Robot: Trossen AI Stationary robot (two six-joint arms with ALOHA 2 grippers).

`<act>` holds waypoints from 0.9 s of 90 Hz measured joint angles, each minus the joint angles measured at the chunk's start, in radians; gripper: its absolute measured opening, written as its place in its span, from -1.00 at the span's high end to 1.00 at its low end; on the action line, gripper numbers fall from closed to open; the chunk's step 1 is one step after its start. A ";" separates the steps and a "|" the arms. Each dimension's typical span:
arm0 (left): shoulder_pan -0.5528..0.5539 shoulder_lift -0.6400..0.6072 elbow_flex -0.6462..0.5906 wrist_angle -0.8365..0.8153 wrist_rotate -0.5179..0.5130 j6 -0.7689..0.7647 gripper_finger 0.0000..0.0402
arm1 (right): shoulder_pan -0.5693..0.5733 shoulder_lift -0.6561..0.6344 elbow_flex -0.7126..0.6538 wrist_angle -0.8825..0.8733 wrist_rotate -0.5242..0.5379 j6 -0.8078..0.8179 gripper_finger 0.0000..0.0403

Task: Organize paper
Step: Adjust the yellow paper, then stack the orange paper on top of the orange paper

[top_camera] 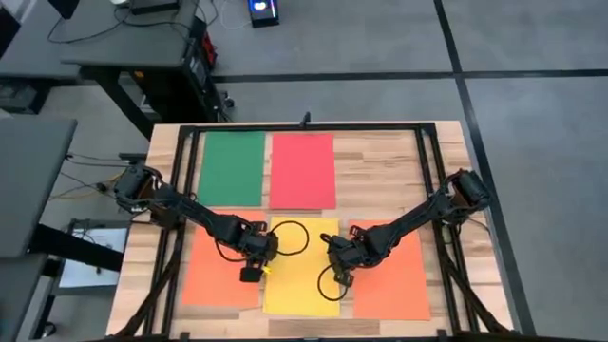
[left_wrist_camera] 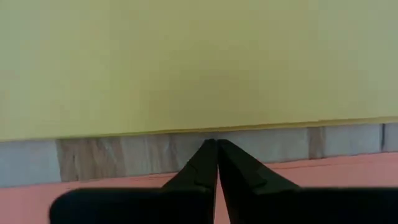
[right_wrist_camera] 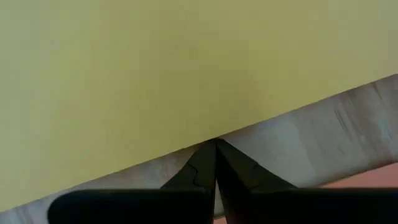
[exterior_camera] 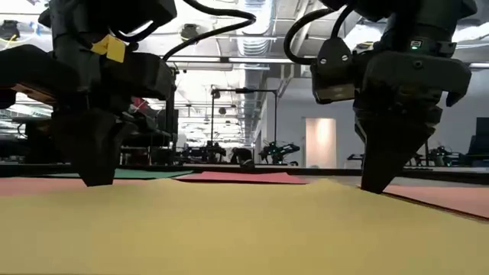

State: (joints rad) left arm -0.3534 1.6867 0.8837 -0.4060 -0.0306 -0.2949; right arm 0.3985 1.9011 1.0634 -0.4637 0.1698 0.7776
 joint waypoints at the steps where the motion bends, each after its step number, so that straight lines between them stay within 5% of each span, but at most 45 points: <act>1: 0.000 0.000 0.000 -0.002 0.000 -0.004 1.00 | 0.000 -0.001 0.000 -0.002 0.000 0.001 1.00; 43: 0.003 0.003 0.066 -0.095 -0.025 -0.067 1.00 | 0.012 -0.090 -0.008 -0.106 0.016 0.054 1.00; 59: 0.001 0.003 0.160 -0.307 -0.034 -0.106 1.00 | 0.015 -0.127 -0.006 -0.175 0.016 0.070 1.00; 81: 0.001 0.001 0.308 -0.602 -0.198 -0.100 1.00 | 0.018 -0.214 -0.005 -0.175 0.067 -0.028 1.00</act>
State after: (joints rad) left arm -0.3523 1.6879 1.1918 -1.0083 -0.2290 -0.3952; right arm 0.4167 1.6872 1.0588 -0.6388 0.2371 0.7501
